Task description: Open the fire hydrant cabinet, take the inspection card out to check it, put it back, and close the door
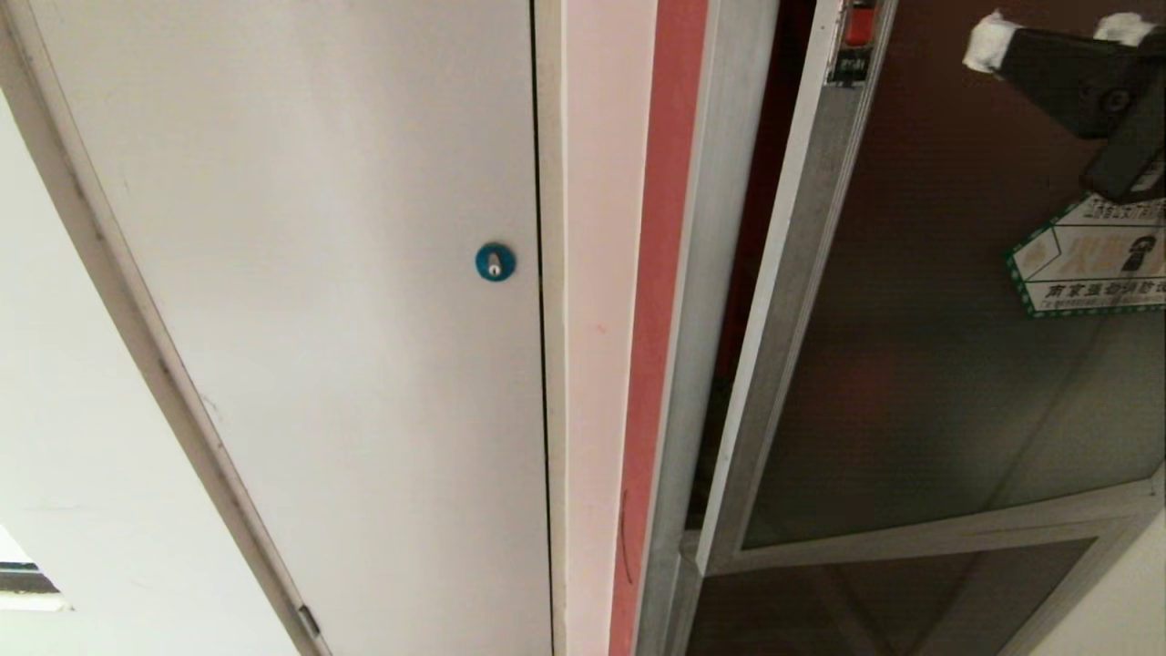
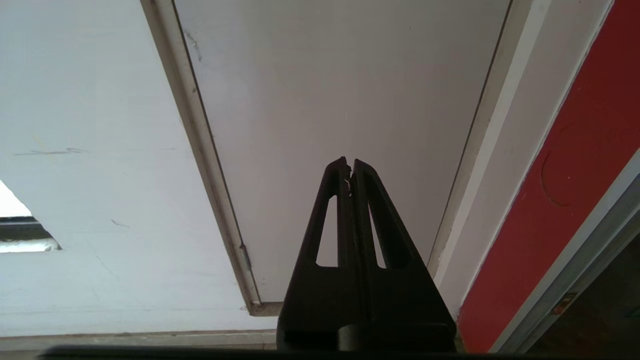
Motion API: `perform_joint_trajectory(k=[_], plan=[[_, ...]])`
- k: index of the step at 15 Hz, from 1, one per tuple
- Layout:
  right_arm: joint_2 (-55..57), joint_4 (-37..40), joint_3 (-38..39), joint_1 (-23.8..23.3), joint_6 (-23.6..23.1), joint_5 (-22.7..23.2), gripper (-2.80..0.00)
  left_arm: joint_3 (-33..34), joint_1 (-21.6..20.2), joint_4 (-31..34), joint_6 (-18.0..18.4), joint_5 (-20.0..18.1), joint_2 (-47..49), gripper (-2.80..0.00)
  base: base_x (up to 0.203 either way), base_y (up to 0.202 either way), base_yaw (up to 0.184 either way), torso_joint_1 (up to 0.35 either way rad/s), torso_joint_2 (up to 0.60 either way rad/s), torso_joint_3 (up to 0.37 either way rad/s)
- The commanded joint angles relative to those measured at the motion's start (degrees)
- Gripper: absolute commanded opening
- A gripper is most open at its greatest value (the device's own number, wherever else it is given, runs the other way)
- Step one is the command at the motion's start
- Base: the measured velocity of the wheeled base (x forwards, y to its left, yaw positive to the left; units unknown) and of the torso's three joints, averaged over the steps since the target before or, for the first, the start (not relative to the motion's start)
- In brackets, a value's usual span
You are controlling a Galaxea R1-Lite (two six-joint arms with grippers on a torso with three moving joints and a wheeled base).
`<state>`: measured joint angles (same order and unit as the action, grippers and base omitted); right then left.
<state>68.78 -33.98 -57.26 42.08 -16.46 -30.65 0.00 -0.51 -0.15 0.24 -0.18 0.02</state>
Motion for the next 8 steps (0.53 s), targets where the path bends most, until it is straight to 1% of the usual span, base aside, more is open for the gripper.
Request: perform_joint_trajectory(k=[1,3,5,7,8], plan=[[-3.81,-0.15,1.61,0.02,-0.23,-0.18,-2.80,0.09,-0.02,0.01,0.02,0.01,0.04,-2.80,0.000,0.000,0.000,0.000,0.00,0.000],[-6.60,0.02,4.42,-0.02,-0.79,-0.32,-2.80,0.09,-0.02,-0.03,0.02,0.01,0.06,-2.80,0.000,0.000,0.000,0.000,0.00,0.000],[-8.86,0.05,5.56,-0.31,-1.14,-0.51,-2.80,0.09,-0.02,-0.03,0.02,0.01,0.06,-2.80,0.000,0.000,0.000,0.000,0.00,0.000],[-10.57,0.22,5.80,-2.14,-1.37,-0.55,-2.80,0.09,-0.02,-0.02,0.02,0.01,0.06,-2.80,0.000,0.000,0.000,0.000,0.00,0.000],[-11.69,1.81,5.78,-3.00,-1.37,-0.55,-2.80,0.09,-0.02,0.04,0.02,0.01,0.06,-2.80,0.000,0.000,0.000,0.000,0.00,0.000]])
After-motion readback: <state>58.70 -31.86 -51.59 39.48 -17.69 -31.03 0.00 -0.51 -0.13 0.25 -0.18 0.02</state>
